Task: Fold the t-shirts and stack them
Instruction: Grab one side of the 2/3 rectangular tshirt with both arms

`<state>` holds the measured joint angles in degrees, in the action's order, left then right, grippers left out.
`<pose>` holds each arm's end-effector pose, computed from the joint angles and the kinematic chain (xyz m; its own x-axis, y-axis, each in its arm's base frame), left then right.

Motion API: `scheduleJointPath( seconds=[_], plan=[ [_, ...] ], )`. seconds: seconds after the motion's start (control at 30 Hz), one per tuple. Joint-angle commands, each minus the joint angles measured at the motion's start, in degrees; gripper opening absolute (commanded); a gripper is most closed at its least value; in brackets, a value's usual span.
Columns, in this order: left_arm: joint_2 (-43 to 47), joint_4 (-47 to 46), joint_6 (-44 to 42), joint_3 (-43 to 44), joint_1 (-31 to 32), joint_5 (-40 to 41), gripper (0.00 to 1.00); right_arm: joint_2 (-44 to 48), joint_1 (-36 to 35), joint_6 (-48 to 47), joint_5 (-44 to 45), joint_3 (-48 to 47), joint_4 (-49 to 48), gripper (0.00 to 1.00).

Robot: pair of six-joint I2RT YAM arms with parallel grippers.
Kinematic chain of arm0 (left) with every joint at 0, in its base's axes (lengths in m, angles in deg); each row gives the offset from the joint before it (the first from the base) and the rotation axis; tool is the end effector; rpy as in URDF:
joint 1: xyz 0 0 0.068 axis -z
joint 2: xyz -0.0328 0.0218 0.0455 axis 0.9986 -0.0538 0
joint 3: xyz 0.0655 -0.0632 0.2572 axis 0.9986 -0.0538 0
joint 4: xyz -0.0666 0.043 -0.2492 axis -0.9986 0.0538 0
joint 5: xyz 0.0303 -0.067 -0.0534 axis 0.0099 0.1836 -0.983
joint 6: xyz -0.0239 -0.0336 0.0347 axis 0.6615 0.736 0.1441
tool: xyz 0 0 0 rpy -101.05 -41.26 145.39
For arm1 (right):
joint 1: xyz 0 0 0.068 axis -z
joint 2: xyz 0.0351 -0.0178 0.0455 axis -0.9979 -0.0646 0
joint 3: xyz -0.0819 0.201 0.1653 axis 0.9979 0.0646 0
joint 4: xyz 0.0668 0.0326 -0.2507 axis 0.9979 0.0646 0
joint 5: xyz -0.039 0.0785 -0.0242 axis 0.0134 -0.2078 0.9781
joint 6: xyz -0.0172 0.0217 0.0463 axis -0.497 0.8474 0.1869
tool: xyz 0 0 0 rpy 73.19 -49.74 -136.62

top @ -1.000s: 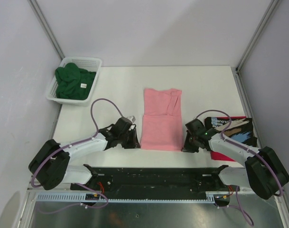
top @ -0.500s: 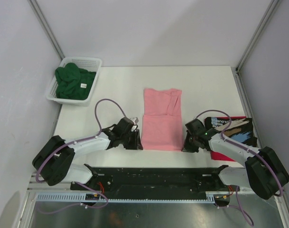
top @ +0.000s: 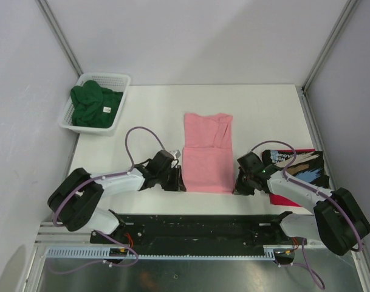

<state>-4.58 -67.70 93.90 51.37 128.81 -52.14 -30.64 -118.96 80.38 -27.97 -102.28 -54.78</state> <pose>0.1820 -0.1746 0.1439 -0.9458 0.0261 -0.3236 0.1987 0.8349 -0.5133 0.1690 0.1096 0.1551 -0.9263 0.2705 -0.2625 0.1808 0.9300 0.3201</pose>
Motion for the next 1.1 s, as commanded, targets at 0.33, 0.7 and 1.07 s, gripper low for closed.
scheduleJointPath(
  seconds=[0.33, 0.7, 1.07],
  plan=[
    [2.1, -2.4, 1.9, -0.4, 0.7, 0.0, 0.01, 3.0, -0.3, -0.1, 0.6, -0.7, 1.5, 0.0],
    [21.9, 7.8, 3.7, -4.3, 3.5, -0.4, 0.0, 21.1, -8.3, 6.6, -0.1, -1.1, 15.8, 0.0],
    [32.6, 14.5, 4.5, -3.8, 4.5, 3.2, 0.0, 29.1, -11.4, 8.6, 4.0, -5.1, 21.2, 0.0]
  ],
)
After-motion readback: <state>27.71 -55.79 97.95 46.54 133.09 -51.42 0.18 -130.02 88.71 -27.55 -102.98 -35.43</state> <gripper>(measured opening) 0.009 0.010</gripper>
